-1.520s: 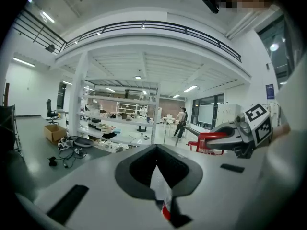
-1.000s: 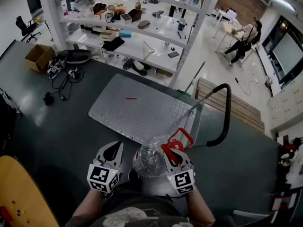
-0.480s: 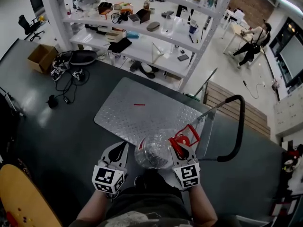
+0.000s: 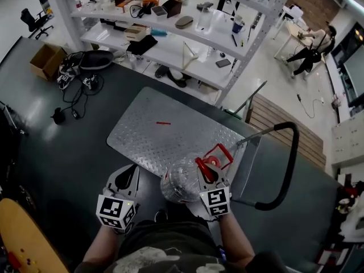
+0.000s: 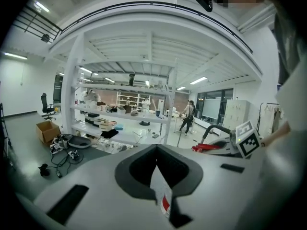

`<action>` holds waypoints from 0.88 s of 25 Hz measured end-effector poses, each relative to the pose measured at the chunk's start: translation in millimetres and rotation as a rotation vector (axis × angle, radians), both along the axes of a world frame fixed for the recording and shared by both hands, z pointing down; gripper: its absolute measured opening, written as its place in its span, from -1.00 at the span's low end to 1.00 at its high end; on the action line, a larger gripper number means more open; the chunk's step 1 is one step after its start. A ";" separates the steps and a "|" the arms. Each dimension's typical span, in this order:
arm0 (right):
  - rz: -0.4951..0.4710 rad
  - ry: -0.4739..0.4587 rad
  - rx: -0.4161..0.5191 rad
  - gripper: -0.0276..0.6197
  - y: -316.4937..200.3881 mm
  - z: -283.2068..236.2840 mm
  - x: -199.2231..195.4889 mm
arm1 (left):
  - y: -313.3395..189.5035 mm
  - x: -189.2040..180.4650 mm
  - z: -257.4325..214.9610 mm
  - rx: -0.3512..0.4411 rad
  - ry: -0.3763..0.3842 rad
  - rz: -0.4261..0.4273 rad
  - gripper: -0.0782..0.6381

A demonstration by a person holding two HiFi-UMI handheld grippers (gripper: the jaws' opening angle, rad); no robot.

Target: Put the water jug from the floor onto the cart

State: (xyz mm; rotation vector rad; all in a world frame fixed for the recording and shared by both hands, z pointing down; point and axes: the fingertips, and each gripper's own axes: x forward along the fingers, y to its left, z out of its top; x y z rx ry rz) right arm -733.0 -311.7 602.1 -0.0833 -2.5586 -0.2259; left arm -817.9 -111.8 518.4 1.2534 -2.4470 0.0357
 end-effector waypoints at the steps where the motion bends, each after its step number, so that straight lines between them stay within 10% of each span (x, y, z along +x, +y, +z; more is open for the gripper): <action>1: 0.002 0.006 -0.001 -0.80 -9.6 3.7 -6.1 | -8.6 -6.2 2.9 -0.008 0.005 0.000 -0.76; 22: -0.064 0.054 0.198 -0.80 -183.9 78.0 -163.7 | -161.1 -124.9 42.0 -0.080 0.012 0.031 -0.76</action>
